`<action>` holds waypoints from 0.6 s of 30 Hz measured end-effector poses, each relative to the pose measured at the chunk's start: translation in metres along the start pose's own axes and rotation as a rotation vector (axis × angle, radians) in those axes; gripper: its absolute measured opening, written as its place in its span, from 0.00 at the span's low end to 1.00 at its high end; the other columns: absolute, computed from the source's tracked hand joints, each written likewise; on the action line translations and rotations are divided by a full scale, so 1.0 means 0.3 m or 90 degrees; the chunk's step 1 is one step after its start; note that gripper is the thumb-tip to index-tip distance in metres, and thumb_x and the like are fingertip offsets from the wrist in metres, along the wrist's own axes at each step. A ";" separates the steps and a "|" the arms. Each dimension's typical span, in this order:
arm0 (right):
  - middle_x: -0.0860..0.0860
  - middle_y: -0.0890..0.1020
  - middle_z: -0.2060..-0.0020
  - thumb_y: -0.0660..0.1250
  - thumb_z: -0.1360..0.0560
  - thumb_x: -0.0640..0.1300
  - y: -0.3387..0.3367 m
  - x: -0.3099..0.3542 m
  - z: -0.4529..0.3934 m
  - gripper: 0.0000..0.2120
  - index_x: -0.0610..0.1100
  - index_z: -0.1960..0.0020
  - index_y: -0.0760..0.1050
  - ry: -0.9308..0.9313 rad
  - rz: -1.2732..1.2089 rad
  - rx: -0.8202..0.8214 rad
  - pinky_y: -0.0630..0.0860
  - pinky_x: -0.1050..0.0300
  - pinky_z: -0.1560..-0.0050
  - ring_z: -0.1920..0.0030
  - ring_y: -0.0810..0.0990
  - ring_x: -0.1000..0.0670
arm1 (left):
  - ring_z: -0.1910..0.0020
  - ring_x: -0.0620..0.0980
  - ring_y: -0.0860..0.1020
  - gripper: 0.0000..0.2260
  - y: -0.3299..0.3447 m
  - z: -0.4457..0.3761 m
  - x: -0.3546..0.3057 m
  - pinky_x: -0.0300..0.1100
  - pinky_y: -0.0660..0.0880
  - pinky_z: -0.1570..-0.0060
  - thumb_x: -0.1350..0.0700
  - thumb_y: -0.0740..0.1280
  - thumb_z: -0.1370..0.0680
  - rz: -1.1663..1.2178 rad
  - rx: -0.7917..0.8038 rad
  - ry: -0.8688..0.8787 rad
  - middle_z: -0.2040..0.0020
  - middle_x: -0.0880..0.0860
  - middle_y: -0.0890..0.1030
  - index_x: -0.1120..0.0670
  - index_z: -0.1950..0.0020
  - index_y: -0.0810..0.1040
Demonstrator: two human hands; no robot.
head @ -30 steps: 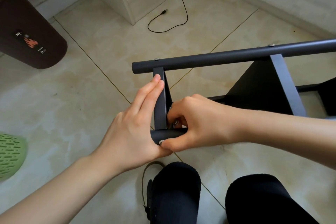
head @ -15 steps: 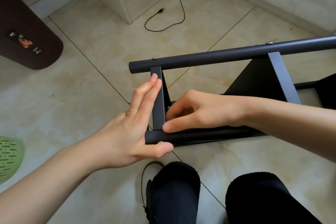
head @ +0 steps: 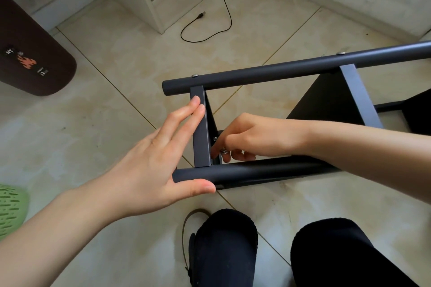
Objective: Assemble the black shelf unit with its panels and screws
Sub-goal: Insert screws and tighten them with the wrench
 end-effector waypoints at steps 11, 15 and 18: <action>0.52 0.85 0.62 0.64 0.20 0.36 -0.041 -0.021 -0.016 0.08 0.47 0.46 0.78 -0.042 -0.048 0.029 0.77 0.67 0.63 0.65 0.80 0.58 | 0.37 0.51 0.68 0.46 0.024 -0.006 -0.012 0.43 0.70 0.43 0.26 0.58 0.27 -0.048 -0.095 0.022 0.18 0.46 0.54 0.52 0.18 0.54; 0.46 0.86 0.60 0.68 0.22 0.35 -0.051 -0.031 -0.029 0.06 0.37 0.46 0.80 -0.020 -0.107 0.069 0.80 0.64 0.59 0.63 0.84 0.54 | 0.20 0.48 0.57 0.46 0.030 -0.007 0.000 0.56 0.59 0.24 0.25 0.56 0.26 -0.064 -0.105 0.035 0.18 0.47 0.55 0.53 0.18 0.55; 0.45 0.85 0.61 0.71 0.25 0.35 -0.036 -0.036 -0.039 0.04 0.37 0.50 0.80 -0.007 -0.170 0.087 0.82 0.59 0.55 0.62 0.84 0.52 | 0.18 0.51 0.51 0.46 0.030 -0.016 -0.002 0.54 0.51 0.22 0.27 0.57 0.25 -0.092 -0.097 0.051 0.18 0.51 0.57 0.57 0.19 0.57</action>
Point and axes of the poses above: each hand's wrist, its own z-axis away from the middle knuckle, its own y-axis out of the palm, x = y × z, the point moved 2 cm from there along -z, towards the middle knuckle
